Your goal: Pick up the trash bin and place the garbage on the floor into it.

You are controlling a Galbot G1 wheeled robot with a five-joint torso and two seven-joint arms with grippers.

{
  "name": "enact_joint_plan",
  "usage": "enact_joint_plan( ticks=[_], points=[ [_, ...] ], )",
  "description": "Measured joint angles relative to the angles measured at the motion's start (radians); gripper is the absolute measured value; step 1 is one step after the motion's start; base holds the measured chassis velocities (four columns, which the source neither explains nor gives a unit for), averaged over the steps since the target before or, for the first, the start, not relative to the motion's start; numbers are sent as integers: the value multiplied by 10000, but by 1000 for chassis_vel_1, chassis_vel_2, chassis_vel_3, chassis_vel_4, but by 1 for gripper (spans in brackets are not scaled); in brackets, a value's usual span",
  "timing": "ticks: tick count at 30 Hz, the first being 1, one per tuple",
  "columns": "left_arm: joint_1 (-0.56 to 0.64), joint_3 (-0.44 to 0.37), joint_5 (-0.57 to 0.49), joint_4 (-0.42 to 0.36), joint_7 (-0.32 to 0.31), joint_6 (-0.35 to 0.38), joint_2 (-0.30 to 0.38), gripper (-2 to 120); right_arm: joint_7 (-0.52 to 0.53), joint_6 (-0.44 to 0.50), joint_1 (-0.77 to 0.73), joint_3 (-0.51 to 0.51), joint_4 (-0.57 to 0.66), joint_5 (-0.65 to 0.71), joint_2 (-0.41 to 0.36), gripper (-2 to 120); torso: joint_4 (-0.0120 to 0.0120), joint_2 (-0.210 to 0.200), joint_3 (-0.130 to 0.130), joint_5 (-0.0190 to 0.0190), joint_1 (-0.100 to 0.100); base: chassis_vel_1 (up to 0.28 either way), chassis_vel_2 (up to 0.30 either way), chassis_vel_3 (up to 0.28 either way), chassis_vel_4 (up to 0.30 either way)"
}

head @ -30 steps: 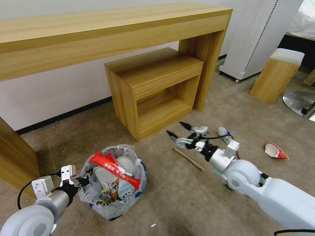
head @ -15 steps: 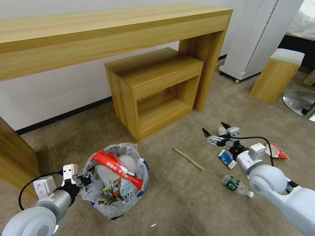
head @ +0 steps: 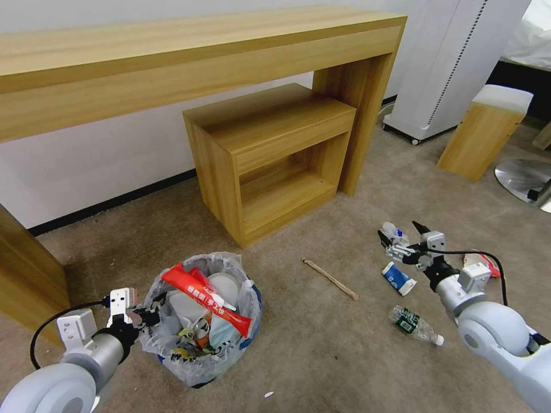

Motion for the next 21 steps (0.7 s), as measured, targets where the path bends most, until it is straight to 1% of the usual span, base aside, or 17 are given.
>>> enact_joint_plan(
  ticks=[4, 8, 10, 11, 21],
  points=[
    [14, 1, 4, -4, 7, 0, 28, 1, -108, 63, -247, 194, 2, 17, -3, 99, 1, 0, 0, -1, 0, 0, 0, 0, 0],
    [29, 3, 4, -5, 15, 0, 67, 1, -229, 146, -457, 323, 0, 36, 52, 95, 0, 0, 0, 0, 0, 0, 0, 0, 0],
    [42, 1, 5, -5, 16, 0, 90, 1, -298, 173, -547, 392, 0, 43, 60, 90, 0, 0, 1, 0, 0, 0, 0, 0, 0],
    [46, -1, 5, -6, 16, 0, 94, 1, -328, 189, -591, 446, 1, 52, 61, 89, 1, 0, 1, -1, 0, 0, 0, 0, 0],
    [63, -6, 14, -21, 31, -1, 77, 1, -518, 279, -732, 582, 35, 70, 73, 89, 1, 0, 1, -2, 0, -6, -6, 8, 10]
  ],
)
